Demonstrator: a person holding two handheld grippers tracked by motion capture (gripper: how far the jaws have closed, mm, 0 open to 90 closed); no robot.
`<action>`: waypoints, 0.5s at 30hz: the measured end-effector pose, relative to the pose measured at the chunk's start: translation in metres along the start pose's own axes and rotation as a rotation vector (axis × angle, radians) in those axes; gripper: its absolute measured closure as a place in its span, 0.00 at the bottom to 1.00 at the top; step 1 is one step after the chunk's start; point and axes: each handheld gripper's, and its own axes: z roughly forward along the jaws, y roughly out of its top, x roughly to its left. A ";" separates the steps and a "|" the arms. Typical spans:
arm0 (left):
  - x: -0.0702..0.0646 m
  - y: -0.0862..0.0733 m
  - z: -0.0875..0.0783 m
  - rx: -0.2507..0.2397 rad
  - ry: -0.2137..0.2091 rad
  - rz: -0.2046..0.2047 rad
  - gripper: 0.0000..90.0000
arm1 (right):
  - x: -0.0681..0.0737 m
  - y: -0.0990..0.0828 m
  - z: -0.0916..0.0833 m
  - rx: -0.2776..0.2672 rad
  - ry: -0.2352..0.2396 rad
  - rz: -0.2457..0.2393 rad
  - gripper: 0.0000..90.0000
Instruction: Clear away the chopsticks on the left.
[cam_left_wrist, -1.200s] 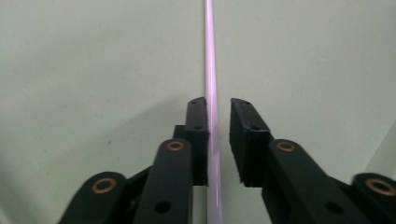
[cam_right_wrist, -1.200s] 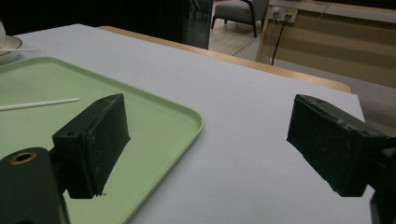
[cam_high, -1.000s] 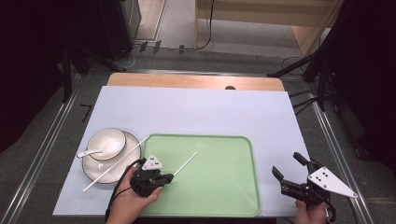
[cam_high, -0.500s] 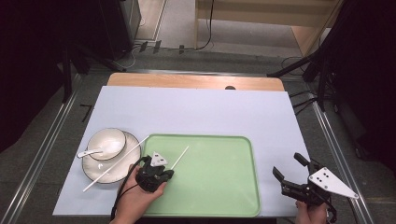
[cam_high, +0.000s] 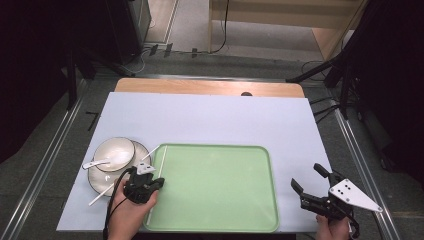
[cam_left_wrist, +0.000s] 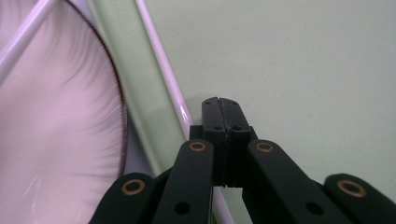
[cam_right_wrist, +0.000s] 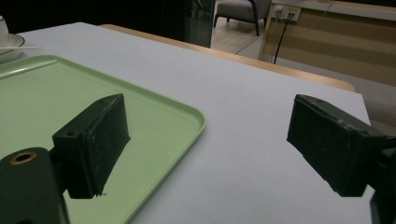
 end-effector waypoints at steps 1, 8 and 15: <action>0.001 0.000 0.000 -0.002 -0.003 -0.006 1.00 | 0.000 0.000 0.000 0.000 0.001 -0.001 0.14; -0.001 -0.001 0.001 0.001 -0.022 0.030 1.00 | 0.001 0.000 0.001 0.001 0.005 -0.003 0.14; 0.000 -0.003 0.001 -0.016 -0.084 0.050 0.81 | -0.001 0.000 0.001 0.001 0.002 0.001 0.14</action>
